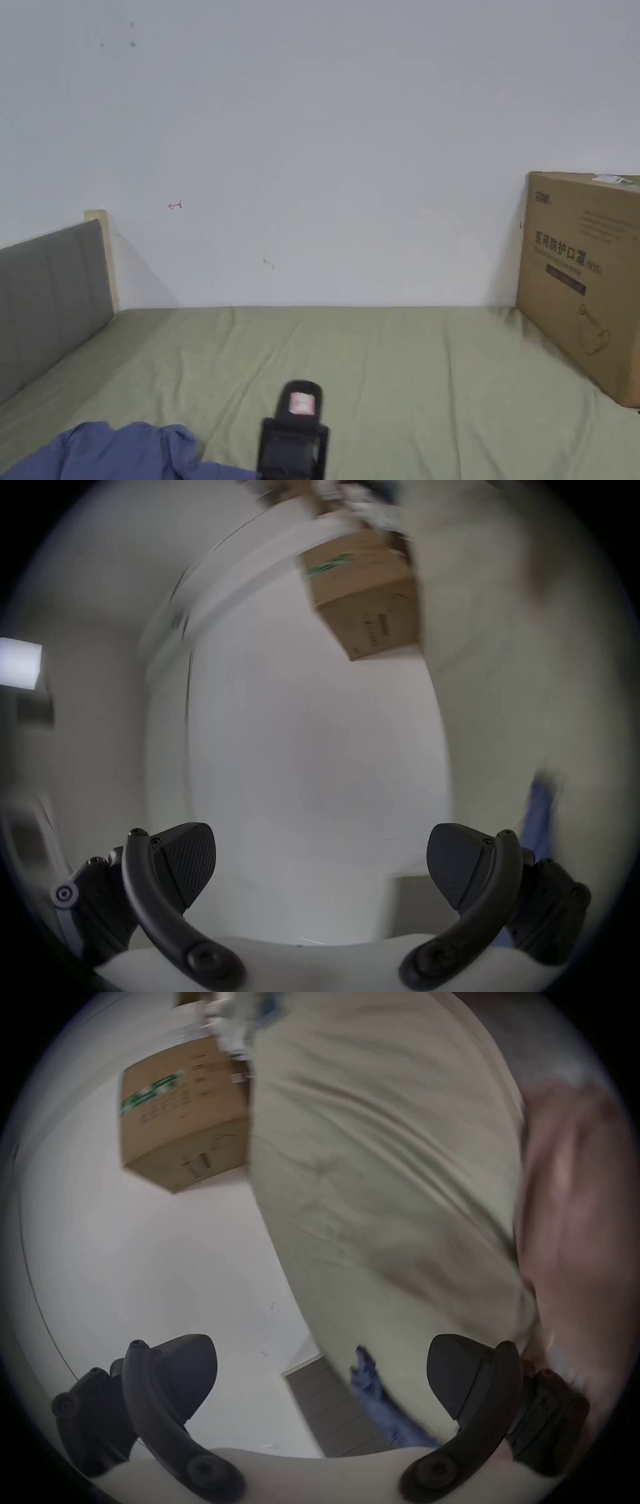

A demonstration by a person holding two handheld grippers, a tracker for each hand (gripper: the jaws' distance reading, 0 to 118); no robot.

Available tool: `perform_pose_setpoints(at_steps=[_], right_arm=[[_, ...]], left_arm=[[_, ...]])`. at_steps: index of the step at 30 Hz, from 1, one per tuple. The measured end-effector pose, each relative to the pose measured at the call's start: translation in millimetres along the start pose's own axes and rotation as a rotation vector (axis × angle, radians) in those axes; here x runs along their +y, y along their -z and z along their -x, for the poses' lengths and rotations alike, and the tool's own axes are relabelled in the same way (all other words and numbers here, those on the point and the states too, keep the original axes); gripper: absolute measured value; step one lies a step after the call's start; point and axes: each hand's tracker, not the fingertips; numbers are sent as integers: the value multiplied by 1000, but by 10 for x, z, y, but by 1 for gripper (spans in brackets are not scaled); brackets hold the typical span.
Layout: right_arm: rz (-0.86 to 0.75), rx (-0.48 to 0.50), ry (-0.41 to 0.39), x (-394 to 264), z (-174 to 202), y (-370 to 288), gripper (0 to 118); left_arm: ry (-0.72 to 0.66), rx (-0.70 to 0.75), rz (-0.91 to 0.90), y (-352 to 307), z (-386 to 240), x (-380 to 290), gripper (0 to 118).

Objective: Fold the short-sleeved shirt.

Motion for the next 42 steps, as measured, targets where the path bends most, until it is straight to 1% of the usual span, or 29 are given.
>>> perform_pose_setpoints(at_steps=[2, 3, 4, 5, 6, 7, 8, 9, 10, 11, 12, 13, 14, 15, 16, 17, 19, 20, 22, 24, 27, 30, 32, 35, 38, 40, 42], right_arm=[[-79, 91, -187, -99, 325, -99, 118], [-116, 149, -315, -135, 501, -156, 118], [-161, 216, -503, -209, 692, -225, 118], [-220, 268, -730, -335, 884, -271, 118], [-289, 299, -995, -479, 1007, -308, 118], [-390, 315, -1315, -670, 1081, -332, 118], [-511, 294, -1647, -895, 1048, -320, 118], [-656, 207, -1872, -1059, 981, -262, 118], [-768, 142, -2061, -1205, 914, -223, 118], [-792, 126, -2106, -1261, 878, -215, 118], [-758, 175, -2079, -1293, 869, -247, 118], [-706, 243, -2019, -1250, 864, -253, 118], [-648, 309, -1941, -1265, 871, -290, 118], [-609, 339, -1873, -1280, 884, -311, 118], [-584, 344, -1831, -1299, 899, -318, 118], [-570, 339, -1808, -1250, 932, -344, 118], [-575, 315, -1808, -1266, 961, -344, 118], [-568, 319, -1803, -1259, 967, -350, 118], [-563, 338, -1768, -1223, 967, -393, 118], [-574, 364, -1740, -1197, 954, -393, 118], [-542, 295, -1722, -1180, 971, -412, 118], [-520, 276, -1667, -1146, 976, -401, 118], [-509, 274, -1653, -1112, 976, -391, 118], [-498, 281, -1666, -1103, 949, -417, 118], [-521, 312, -1721, -1138, 913, -459, 118], [-519, 325, -1726, -1150, 910, -478, 118], [-526, 315, -1722, -1188, 921, -487, 118]], left_arm=[[-568, -80, 163, 102, 350, 1, 118], [-832, -114, 229, 162, 536, -118, 118], [-1121, -141, 289, 201, 675, -268, 118], [-1382, -150, 299, 192, 743, -422, 118], [-1588, -160, 236, 145, 760, -546, 118], [-1701, -124, 161, 96, 747, -665, 118], [-1720, -52, 158, 55, 740, -667, 118], [-1658, 15, 198, 37, 734, -633, 118], [-1592, 60, 211, 24, 728, -614, 118], [-1515, 59, 216, 0, 701, -571, 118], [-1461, 52, 214, -5, 681, -560, 118], [-1420, 39, 212, -8, 669, -558, 118], [-1399, 14, 221, -10, 662, -558, 118], [-1387, -2, 224, -3, 706, -472, 118], [-1402, -13, 225, -6, 714, -462, 118], [-1410, -19, 232, -13, 716, -455, 118], [-1440, 4, 239, -31, 675, -470, 118], [-1462, 34, 222, -47, 673, -480, 118], [-1469, 28, 207, -52, 693, -502, 118], [-1449, 14, 213, -68, 715, -477, 118], [-1392, -10, 218, -70, 709, -431, 118], [-1368, -17, 218, -71, 713, -387, 118], [-1387, -15, 217, -87, 721, -383, 118], [-1453, -46, 217, -70, 723, -441, 118], [-1471, -54, 236, -66, 736, -470, 118], [-1475, -41, 232, -81, 728, -473, 118], [-1471, -5, 221, -98, 722, -470, 118]])
